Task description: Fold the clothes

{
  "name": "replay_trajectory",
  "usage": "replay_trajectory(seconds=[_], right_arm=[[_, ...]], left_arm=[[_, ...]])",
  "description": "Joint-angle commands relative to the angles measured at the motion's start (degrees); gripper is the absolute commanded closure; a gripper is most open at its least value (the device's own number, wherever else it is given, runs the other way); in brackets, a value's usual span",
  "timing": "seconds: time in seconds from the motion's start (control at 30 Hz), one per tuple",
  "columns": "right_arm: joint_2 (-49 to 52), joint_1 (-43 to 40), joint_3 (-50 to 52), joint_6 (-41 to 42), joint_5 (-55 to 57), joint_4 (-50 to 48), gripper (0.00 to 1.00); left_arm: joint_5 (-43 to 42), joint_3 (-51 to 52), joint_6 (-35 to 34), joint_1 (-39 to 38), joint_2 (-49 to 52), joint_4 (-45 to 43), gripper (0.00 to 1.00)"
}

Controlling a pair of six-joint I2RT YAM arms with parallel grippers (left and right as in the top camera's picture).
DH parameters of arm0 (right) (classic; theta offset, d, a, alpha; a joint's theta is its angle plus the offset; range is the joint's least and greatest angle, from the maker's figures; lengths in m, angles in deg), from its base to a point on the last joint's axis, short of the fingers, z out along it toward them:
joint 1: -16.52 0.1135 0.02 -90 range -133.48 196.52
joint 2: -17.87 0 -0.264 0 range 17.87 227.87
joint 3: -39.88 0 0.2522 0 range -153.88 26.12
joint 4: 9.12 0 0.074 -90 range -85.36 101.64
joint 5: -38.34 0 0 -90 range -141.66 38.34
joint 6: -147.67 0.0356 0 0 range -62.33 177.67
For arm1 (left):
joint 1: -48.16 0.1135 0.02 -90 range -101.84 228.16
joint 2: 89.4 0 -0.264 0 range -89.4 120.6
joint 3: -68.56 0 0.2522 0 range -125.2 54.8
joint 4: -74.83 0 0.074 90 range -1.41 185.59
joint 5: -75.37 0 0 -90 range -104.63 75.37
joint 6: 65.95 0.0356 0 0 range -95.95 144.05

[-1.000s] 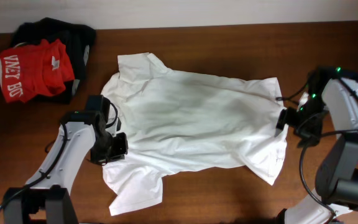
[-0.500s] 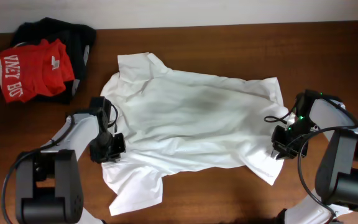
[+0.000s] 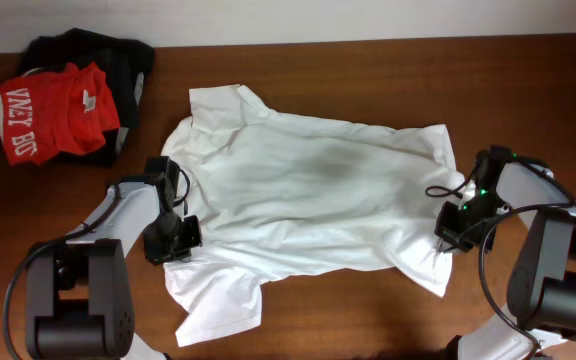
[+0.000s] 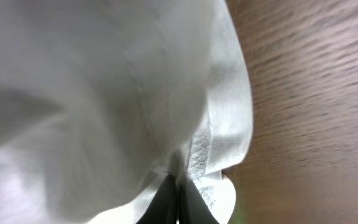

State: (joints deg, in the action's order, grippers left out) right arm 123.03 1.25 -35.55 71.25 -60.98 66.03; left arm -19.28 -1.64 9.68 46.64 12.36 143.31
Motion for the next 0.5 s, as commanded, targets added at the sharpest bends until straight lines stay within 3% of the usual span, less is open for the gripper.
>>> replay_trajectory(seconds=[0.0, 0.23, 0.4, 0.43, 0.47], right_arm=[[-0.24, 0.20, -6.21, 3.28, 5.46, 4.09, 0.96], [-0.24, -0.90, -11.45, 11.72, 13.66, 9.42, 0.96], [-0.24, -1.01, -18.18, 12.04, 15.89, 15.30, 0.93], [-0.24, -0.98, -19.32, 12.07, 15.82, 16.17, 0.86], [-0.24, -0.98, -20.22, 12.04, 15.80, 17.03, 0.60]], left_arm=[[2.58, 0.26, -0.17, 1.07, 0.50, 0.87, 0.99], [10.05, -1.46, -3.19, 10.05, 0.44, 6.71, 0.99], [8.55, -5.07, -3.19, 12.02, -5.97, 11.15, 0.99], [8.52, -5.07, -3.19, 12.02, -8.44, 11.41, 0.99], [8.46, -5.07, -3.17, 12.02, -10.60, 11.72, 0.99]])
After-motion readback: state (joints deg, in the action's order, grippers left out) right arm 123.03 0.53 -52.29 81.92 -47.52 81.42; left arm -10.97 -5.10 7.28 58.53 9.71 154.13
